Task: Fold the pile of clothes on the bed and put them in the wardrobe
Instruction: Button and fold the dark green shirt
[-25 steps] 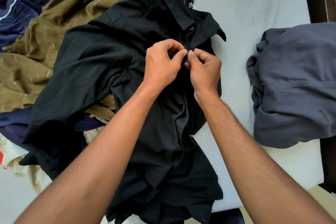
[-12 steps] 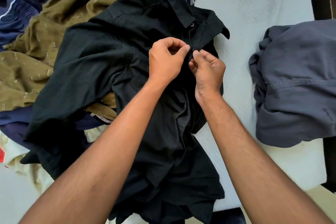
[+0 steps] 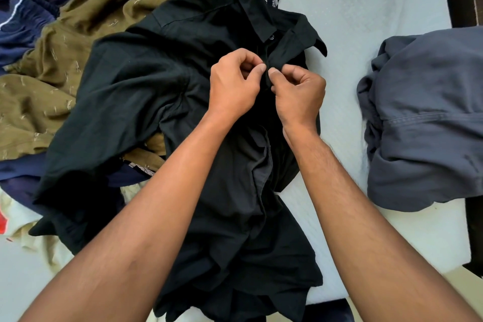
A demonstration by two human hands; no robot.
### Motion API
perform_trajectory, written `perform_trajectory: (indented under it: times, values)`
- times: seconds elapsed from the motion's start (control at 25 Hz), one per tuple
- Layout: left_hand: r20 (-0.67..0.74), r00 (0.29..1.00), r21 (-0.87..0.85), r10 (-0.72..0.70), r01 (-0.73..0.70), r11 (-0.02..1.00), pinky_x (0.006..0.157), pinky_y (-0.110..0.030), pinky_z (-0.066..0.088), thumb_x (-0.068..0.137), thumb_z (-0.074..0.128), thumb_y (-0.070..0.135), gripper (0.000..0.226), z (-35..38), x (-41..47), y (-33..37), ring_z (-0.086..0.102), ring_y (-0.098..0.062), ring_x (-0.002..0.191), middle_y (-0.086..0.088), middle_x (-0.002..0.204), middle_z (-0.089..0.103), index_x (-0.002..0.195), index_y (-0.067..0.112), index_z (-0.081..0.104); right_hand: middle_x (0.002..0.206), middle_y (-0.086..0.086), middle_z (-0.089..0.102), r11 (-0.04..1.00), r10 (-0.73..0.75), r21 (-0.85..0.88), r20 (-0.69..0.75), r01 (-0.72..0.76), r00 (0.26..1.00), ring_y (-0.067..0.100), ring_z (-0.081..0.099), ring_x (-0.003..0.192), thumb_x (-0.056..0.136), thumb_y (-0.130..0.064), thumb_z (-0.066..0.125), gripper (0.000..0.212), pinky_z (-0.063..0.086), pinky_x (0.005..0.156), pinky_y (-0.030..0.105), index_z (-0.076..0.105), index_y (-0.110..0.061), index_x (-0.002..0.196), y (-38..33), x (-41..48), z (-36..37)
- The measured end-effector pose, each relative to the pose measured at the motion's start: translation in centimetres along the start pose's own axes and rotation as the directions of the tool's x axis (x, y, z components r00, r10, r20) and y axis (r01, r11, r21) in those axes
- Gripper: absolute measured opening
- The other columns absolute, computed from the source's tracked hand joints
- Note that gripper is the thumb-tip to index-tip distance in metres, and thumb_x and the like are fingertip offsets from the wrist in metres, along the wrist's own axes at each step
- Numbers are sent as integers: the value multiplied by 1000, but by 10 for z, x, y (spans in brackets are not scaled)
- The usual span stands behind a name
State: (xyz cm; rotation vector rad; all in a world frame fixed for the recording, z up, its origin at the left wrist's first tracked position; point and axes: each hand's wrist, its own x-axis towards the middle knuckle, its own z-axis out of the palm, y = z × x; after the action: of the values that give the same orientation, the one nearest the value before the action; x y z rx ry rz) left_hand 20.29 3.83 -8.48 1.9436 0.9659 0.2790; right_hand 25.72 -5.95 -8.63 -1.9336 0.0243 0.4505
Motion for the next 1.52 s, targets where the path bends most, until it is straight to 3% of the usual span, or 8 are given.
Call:
perform_trajectory:
  times: [0.16, 0.44, 0.56, 0.68, 0.92, 1.12, 1.24, 1.52]
  values:
    - [31, 998, -38, -50, 51, 998, 67, -16, 52, 87, 71, 22, 6, -4, 0, 2, 66, -3, 70, 11, 73, 69, 82, 19, 72, 49, -19, 54, 996, -16, -87, 32, 19, 999, -2, 52, 50, 86, -15, 75, 27, 44, 59, 17, 65, -23, 61, 4, 5, -1]
    - [29, 997, -12, -65, 65, 998, 70, -22, 55, 86, 70, 23, 7, 2, -3, 1, 65, -2, 70, 12, 75, 68, 84, 17, 70, 55, -20, 56, 986, -104, -123, 71, 112, 992, -7, 53, 51, 85, -12, 76, 20, 41, 57, 7, 68, -22, 69, 1, 0, -6]
    - [17, 1000, 53, -26, 25, 998, 68, -20, 54, 86, 69, 24, 7, 5, -3, 3, 64, -1, 69, 14, 73, 67, 84, 17, 70, 56, -15, 61, 995, -89, -45, 41, 91, 995, -3, 56, 53, 85, -13, 77, 15, 46, 58, 13, 74, -15, 70, 1, -1, -7]
    - [50, 998, 5, -43, 43, 999, 69, -19, 55, 87, 69, 21, 5, 5, -2, 4, 66, -1, 71, 12, 76, 69, 85, 17, 72, 50, -7, 56, 998, -43, -41, 55, 45, 998, 5, 49, 51, 85, -13, 75, 27, 45, 56, 23, 67, -12, 60, 4, 1, -5]
    - [70, 995, -54, -74, 78, 996, 63, -9, 46, 89, 70, 18, 8, -1, 1, 1, 63, 6, 66, 13, 72, 68, 83, 22, 73, 56, 10, 61, 997, -69, -32, 83, 72, 994, 10, 49, 53, 87, -14, 73, 28, 46, 55, 27, 67, -8, 60, 5, 3, -2]
    - [95, 992, -51, -82, 87, 995, 63, -9, 46, 90, 71, 19, 9, -1, 1, 2, 63, 7, 66, 12, 72, 70, 82, 23, 74, 50, -16, 59, 998, 55, 2, 71, -55, 996, 4, 63, 57, 90, -12, 74, 36, 51, 62, 21, 63, -25, 59, 6, 2, -1]
    - [72, 994, -52, -88, 92, 994, 61, -6, 44, 89, 71, 20, 7, 3, -1, 4, 62, 9, 65, 14, 71, 69, 83, 21, 75, 50, -18, 59, 997, 73, 11, 63, -74, 995, 4, 64, 57, 91, -11, 74, 37, 52, 63, 22, 63, -27, 59, 4, 1, -1]
    - [31, 995, -92, -92, 94, 991, 67, -10, 49, 88, 72, 20, 7, 2, -4, 1, 66, 6, 70, 13, 74, 72, 86, 17, 78, 57, 10, 62, 995, -36, -92, 97, 45, 995, 31, 61, 59, 90, -16, 73, 33, 54, 61, 34, 63, -7, 60, 5, 2, 0]
